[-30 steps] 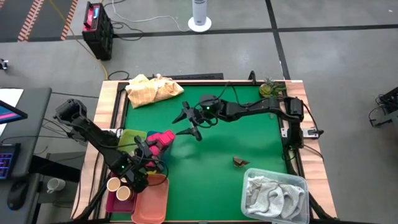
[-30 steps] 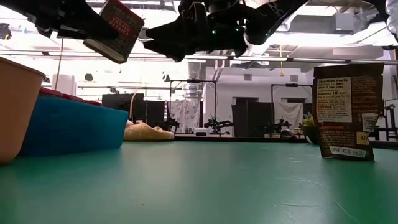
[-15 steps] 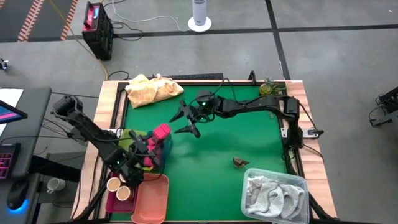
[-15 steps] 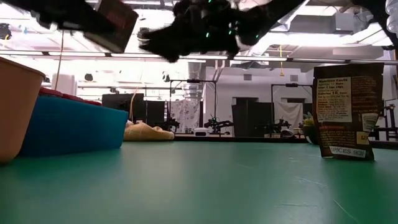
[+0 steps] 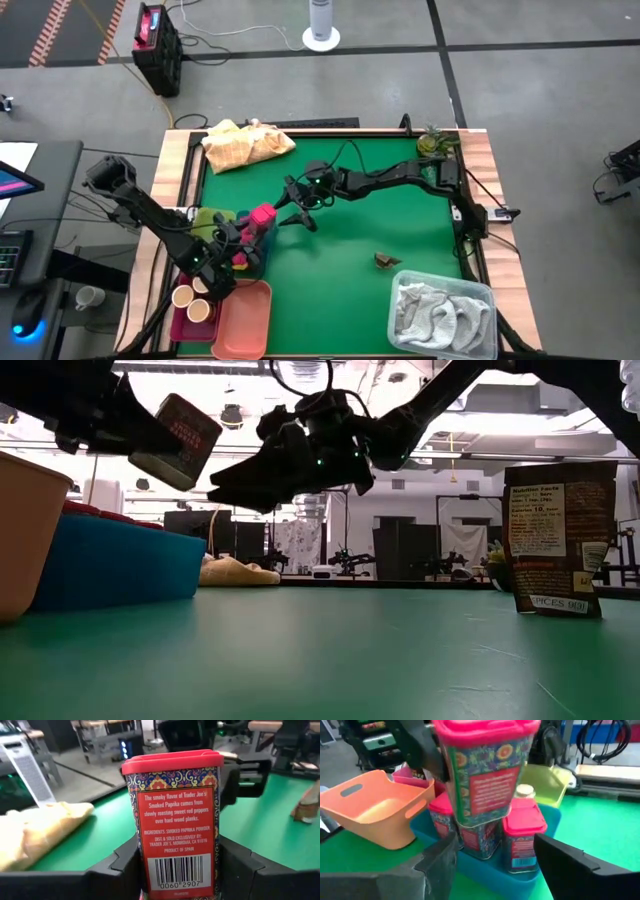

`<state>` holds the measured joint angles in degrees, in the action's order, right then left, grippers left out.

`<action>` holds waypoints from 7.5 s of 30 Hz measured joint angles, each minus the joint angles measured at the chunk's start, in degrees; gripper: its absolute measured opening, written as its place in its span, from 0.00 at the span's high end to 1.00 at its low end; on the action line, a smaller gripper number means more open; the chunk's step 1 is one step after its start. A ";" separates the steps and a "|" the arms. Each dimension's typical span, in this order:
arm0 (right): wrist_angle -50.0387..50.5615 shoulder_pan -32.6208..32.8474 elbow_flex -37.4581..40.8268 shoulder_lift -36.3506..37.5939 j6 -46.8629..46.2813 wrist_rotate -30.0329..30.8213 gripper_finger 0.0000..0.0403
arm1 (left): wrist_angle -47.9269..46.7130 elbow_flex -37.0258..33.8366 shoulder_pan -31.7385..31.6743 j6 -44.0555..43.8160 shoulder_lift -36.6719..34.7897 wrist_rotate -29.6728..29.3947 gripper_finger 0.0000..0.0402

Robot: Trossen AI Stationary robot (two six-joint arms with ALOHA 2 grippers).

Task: Sort spices by type
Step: Put the red seasoning can into the blue bin

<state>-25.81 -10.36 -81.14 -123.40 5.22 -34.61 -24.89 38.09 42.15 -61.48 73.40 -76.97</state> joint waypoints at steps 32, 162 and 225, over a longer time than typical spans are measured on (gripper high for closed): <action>-3.03 1.81 -0.51 -0.71 1.50 -0.17 0.43 | 5.31 -0.02 -1.02 2.30 9.14 2.27 0.54; 30.05 6.70 -7.65 1.32 12.65 33.12 0.31 | -19.31 12.59 -15.60 -1.11 0.90 30.41 0.28; 27.94 11.47 -7.63 1.32 11.30 30.87 0.31 | -28.69 16.06 -15.89 18.16 0.66 38.73 0.28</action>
<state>2.12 1.11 -88.77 -122.08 16.51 -3.75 -53.58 54.15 26.26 -43.32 74.06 -38.24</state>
